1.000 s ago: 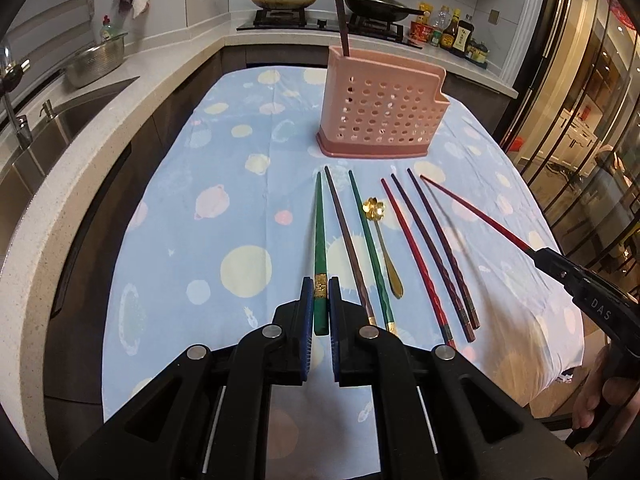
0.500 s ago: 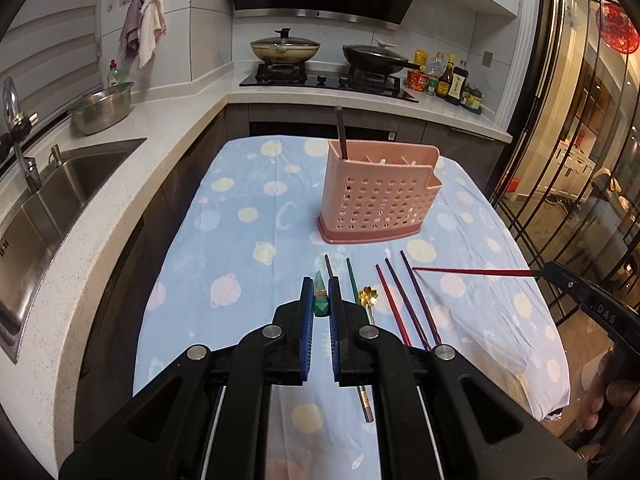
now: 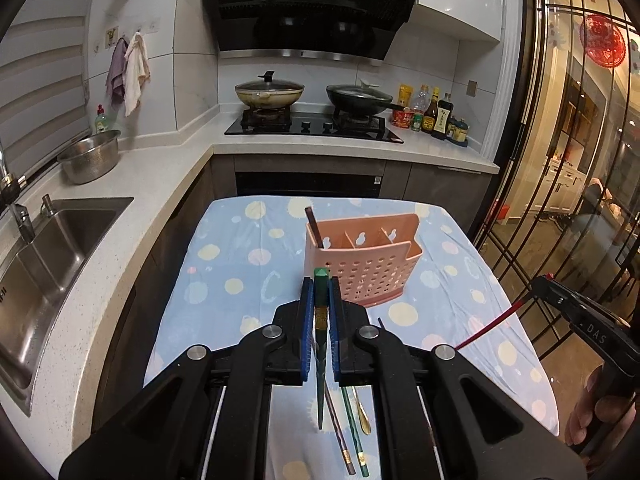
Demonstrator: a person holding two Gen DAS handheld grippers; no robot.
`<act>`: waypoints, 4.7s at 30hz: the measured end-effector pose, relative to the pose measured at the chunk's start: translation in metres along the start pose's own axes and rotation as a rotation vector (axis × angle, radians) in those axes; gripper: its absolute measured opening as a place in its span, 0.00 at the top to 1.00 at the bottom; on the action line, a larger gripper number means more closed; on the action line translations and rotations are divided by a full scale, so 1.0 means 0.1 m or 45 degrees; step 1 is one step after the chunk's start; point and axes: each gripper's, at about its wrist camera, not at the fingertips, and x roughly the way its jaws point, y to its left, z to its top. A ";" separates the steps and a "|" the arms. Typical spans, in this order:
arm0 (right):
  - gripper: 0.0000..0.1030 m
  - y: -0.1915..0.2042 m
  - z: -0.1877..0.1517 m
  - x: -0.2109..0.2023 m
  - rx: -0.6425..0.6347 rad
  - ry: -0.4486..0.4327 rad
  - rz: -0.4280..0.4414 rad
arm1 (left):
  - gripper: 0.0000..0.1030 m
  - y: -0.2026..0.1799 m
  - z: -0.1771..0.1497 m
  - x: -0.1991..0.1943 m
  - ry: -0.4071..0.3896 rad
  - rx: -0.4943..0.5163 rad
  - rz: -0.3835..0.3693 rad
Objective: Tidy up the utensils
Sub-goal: 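Lift both chopsticks and carry them above the pink holder, then lower both chopsticks into the holder and open both tools, then move the left tool toward the brown chopstick while the right tool grasps a dark red chopstick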
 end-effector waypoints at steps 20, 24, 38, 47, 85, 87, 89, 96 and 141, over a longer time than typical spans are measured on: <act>0.93 0.30 1.24 0.14 -0.003 -0.299 0.150 | 0.93 -0.36 1.33 -0.04 -0.345 0.062 -0.061; 0.93 0.41 1.42 0.29 -0.009 -0.339 0.164 | 0.93 -0.33 1.46 0.08 -0.372 0.061 -0.049; 0.93 0.47 1.32 1.10 -0.024 -0.199 0.095 | 0.93 -0.09 1.29 0.76 -0.241 0.013 -0.032; 0.91 0.41 1.11 1.31 -0.047 -0.136 0.017 | 0.93 -0.03 1.15 0.96 -0.166 -0.013 -0.018; 0.55 0.34 0.12 0.09 -0.042 -0.113 0.043 | 0.33 -0.29 0.40 0.24 -0.131 0.034 0.138; 0.55 0.32 0.01 0.07 -0.044 -0.085 0.037 | 0.33 -0.28 0.31 0.23 -0.110 0.031 0.139; 0.55 0.31 -0.08 0.06 -0.047 -0.062 0.027 | 0.33 -0.29 0.22 0.23 -0.087 0.030 0.140; 0.55 0.23 -0.41 0.06 -0.036 0.029 0.003 | 0.33 -0.26 -0.13 0.25 0.007 0.024 0.145; 0.66 0.01 -1.68 0.83 -0.110 0.471 -0.108 | 0.33 0.02 -1.70 0.94 0.522 0.001 0.241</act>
